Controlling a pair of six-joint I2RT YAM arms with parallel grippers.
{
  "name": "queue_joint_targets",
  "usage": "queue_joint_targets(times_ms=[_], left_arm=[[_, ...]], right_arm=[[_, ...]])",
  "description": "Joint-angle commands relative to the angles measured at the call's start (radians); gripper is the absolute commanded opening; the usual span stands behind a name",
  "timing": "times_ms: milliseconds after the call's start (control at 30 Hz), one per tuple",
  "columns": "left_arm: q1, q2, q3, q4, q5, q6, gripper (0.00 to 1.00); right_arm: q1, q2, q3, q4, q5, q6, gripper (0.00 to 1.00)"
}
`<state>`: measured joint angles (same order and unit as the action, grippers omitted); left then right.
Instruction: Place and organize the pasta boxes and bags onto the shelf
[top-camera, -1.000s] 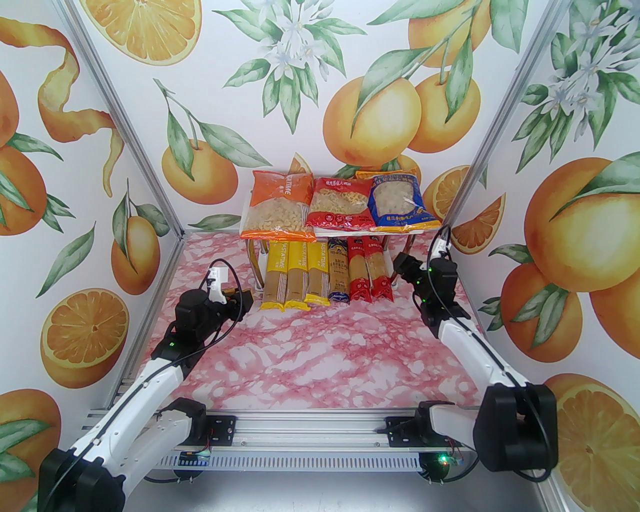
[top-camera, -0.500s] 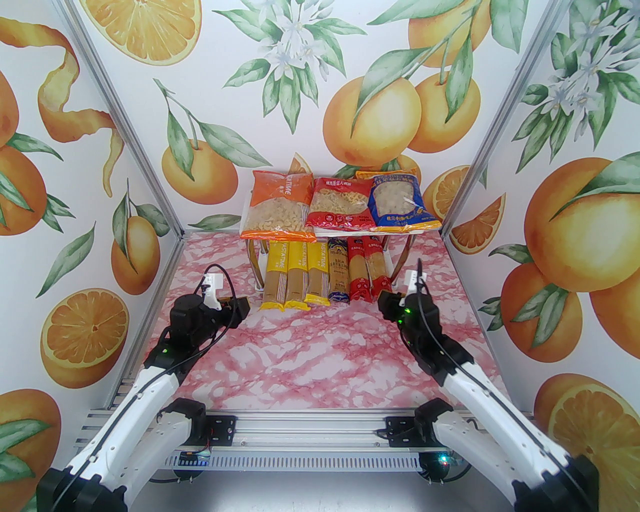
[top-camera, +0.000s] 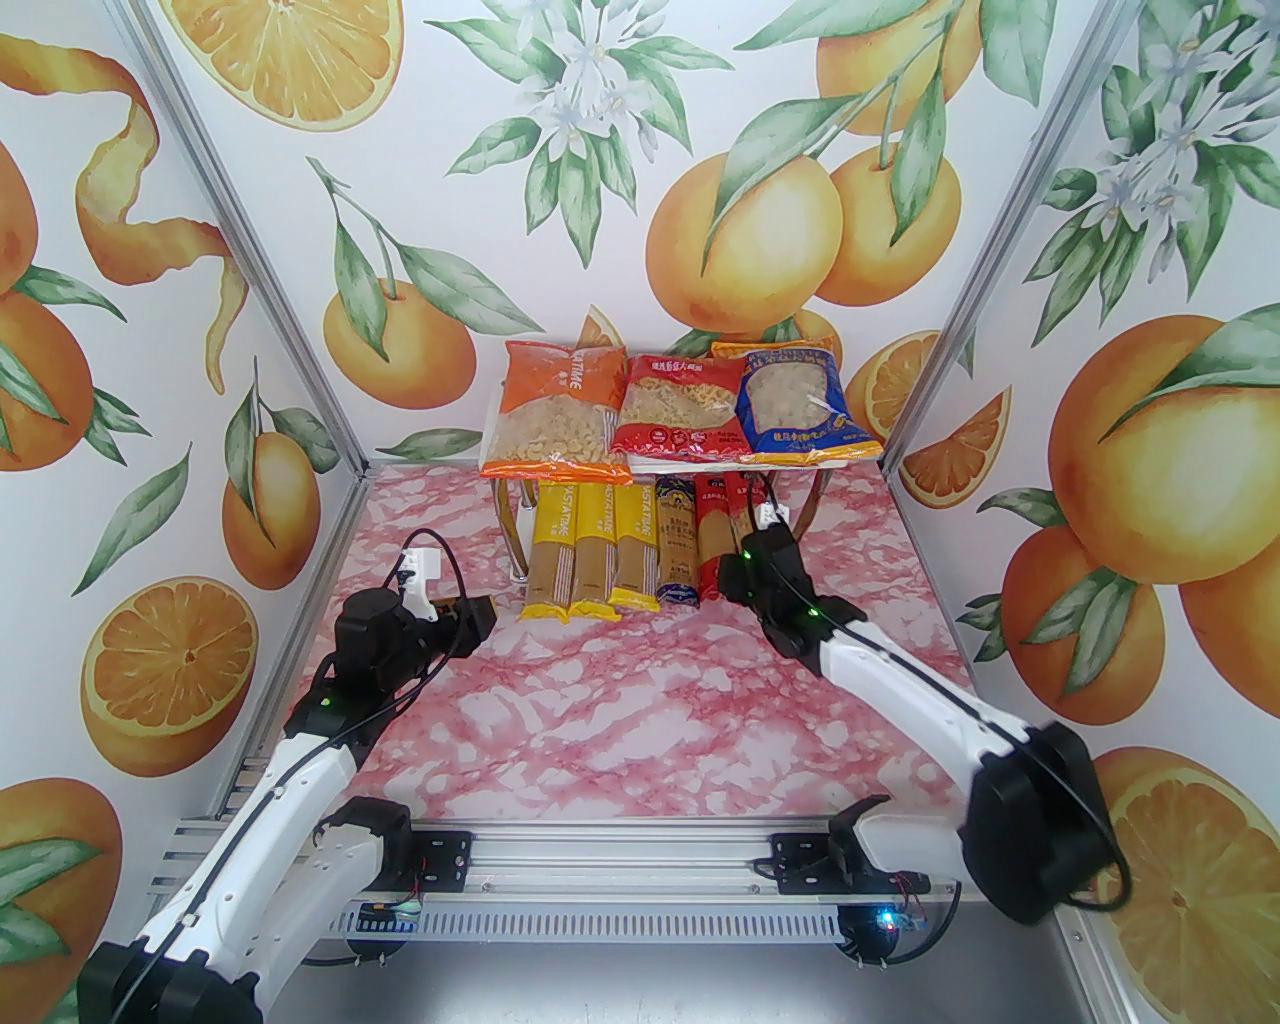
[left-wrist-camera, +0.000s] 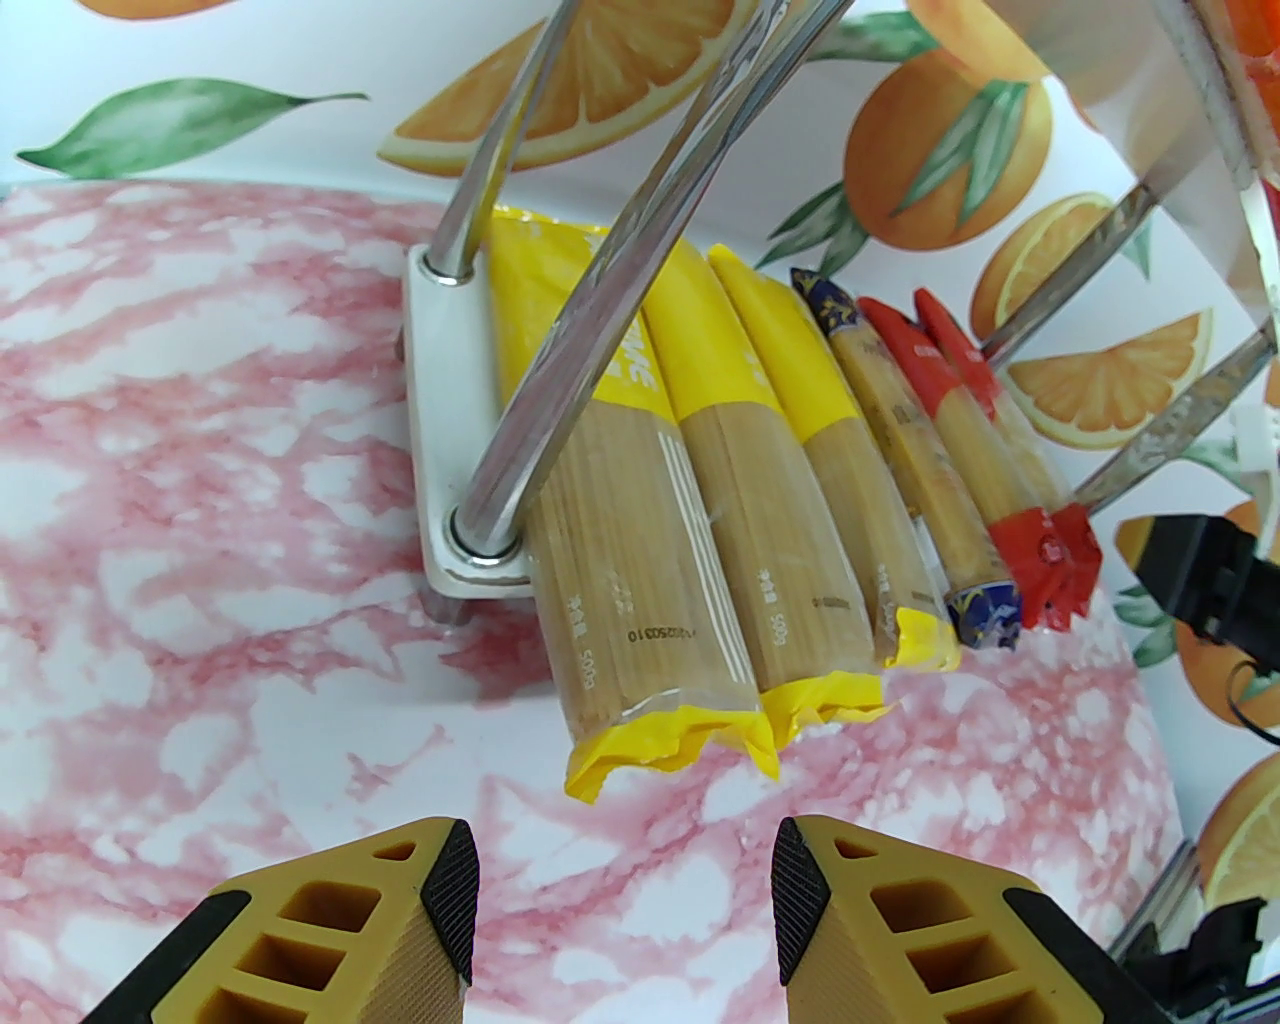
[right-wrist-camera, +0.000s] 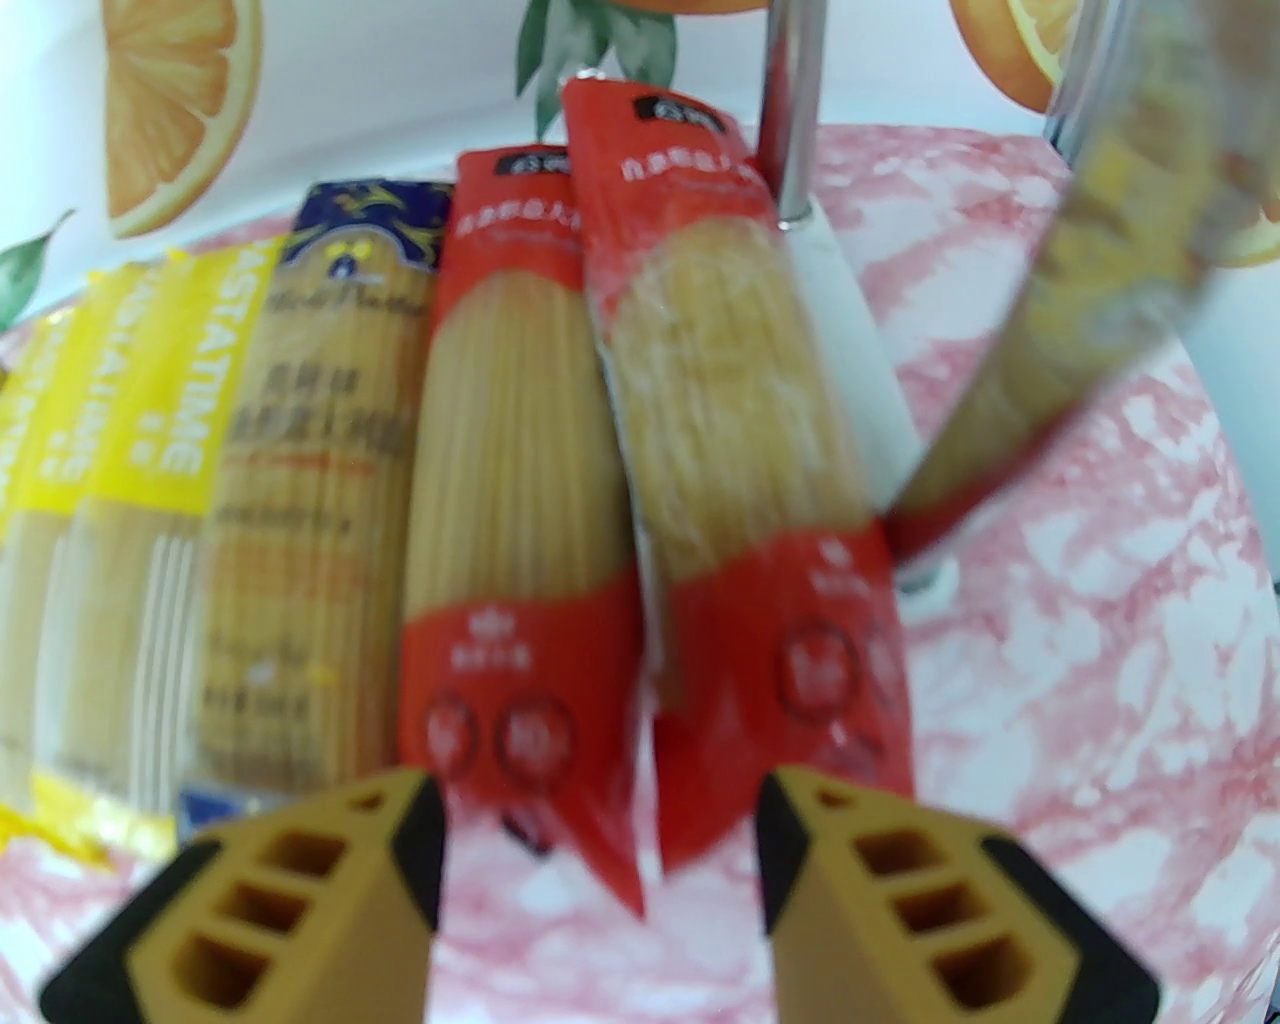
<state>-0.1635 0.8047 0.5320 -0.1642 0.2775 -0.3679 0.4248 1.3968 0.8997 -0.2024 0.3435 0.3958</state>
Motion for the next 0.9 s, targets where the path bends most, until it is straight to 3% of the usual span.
queue_joint_targets(times_ms=[0,467,733,867], left_arm=[[0.011,-0.012,-0.003,-0.023,0.015,-0.003,0.54],[0.028,0.001,-0.003,-0.026,0.018,0.006,0.55],[0.031,-0.002,-0.003,-0.032,0.014,0.011,0.55],[0.033,-0.005,-0.003,-0.035,0.009,0.015,0.55]], right_arm=[[0.009,0.078,0.049,0.062,0.069,-0.011,0.58],[0.016,0.366,0.23,0.124,0.171,-0.06,0.68],[-0.011,0.467,0.336,0.074,0.122,-0.046,0.68],[-0.024,0.515,0.369,0.033,0.045,-0.056,0.61]])
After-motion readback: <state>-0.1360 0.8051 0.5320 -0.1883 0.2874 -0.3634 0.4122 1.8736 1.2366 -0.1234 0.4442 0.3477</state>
